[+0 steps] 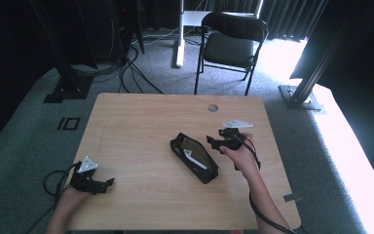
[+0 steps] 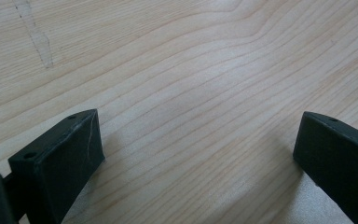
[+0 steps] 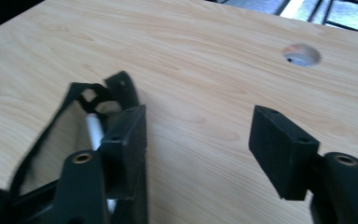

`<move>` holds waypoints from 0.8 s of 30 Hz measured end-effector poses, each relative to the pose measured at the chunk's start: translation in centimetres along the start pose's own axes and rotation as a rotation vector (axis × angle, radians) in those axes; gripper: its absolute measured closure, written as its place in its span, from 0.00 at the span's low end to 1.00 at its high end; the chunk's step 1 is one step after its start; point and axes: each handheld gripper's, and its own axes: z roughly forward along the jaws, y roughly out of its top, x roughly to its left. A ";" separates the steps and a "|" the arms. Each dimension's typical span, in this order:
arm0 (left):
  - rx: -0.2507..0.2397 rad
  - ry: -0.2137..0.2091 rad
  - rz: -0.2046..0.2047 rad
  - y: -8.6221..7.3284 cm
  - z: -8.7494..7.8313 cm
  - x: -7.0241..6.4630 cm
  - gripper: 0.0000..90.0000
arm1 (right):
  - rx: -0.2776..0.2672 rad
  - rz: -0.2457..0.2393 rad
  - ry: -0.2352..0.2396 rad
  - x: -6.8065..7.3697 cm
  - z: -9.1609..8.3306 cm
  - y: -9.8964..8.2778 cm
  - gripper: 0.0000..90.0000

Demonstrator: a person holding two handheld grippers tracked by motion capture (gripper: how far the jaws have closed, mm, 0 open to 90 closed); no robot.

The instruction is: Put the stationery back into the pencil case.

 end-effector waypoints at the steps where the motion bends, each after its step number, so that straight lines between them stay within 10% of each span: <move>1: 0.000 0.000 0.000 0.0 0.0 0.0 0.02 | -0.006 0.006 -0.010 -0.3 -0.1 -0.2 0.35; 24: 0.000 0.000 0.000 0.0 0.0 0.0 0.02 | 0.076 0.138 -0.225 -7.3 -2.0 -7.5 0.20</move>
